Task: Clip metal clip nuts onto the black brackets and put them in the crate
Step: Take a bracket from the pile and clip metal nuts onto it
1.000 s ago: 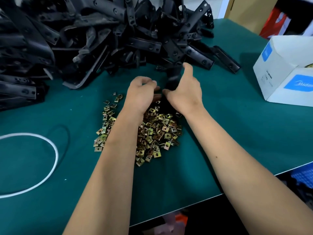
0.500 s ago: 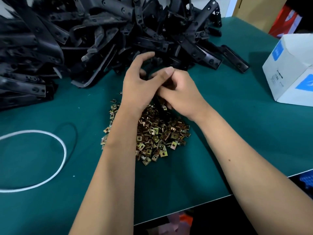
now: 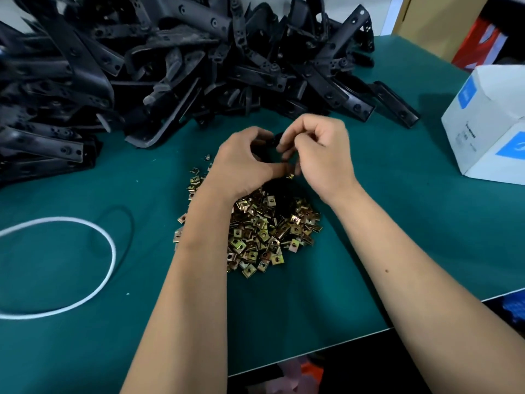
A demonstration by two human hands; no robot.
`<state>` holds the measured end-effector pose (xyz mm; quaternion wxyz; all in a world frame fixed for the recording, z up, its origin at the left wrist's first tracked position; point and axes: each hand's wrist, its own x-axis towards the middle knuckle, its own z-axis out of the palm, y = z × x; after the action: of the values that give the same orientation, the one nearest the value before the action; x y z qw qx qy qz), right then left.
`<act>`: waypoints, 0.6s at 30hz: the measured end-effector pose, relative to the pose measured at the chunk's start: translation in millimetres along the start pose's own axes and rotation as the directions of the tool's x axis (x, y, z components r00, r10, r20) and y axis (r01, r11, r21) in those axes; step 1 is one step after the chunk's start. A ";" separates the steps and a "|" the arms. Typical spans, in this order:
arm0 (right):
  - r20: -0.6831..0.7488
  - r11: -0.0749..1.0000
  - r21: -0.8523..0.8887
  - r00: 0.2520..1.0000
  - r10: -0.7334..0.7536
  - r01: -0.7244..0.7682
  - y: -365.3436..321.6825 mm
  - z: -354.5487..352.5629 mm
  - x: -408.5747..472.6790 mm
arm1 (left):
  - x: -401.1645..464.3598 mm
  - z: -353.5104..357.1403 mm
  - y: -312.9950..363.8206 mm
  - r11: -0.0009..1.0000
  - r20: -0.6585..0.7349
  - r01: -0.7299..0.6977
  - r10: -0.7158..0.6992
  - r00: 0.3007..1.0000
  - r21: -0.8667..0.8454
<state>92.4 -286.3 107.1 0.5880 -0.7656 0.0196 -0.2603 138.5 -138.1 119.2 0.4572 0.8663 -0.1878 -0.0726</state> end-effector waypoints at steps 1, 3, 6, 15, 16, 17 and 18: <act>-0.055 1.000 -0.012 0.998 -0.015 0.014 -0.4 -2.5 0.4 | 0.8 0.5 -1.4 0.999 -0.037 0.012 -0.010 0.999 0.036; -0.153 0.998 -0.057 0.988 -0.006 -0.002 -0.4 -9.5 3.0 | 3.3 -1.3 -4.8 0.992 -0.159 0.088 -0.073 0.985 0.088; -0.038 0.934 -0.356 0.999 0.033 -0.044 3.9 -16.6 7.1 | 3.1 -10.3 -12.0 0.982 -0.286 0.191 -0.184 0.940 -0.004; 0.481 0.738 -0.640 0.861 0.168 0.214 5.2 -11.7 6.0 | -5.8 -52.0 -31.6 0.742 -0.164 0.228 -0.415 0.895 -0.631; 0.488 0.754 -0.624 0.856 0.170 0.206 5.6 -11.1 5.4 | -8.7 -56.5 -35.8 0.763 -0.153 0.239 -0.404 0.902 -0.600; 0.490 0.766 -0.611 0.856 0.167 0.200 5.3 -9.8 4.4 | -11.1 -60.8 -38.2 0.775 -0.136 0.253 -0.398 0.907 -0.579; 0.487 0.783 -0.591 0.860 0.153 0.195 6.0 -8.4 3.3 | -14.4 -65.8 -39.2 0.783 -0.131 0.271 -0.406 0.904 -0.560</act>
<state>93.3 -296.7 104.3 0.2828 -0.9566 -0.0608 -0.0339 155.0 -62.1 124.0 0.6764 0.7281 0.0570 -0.0958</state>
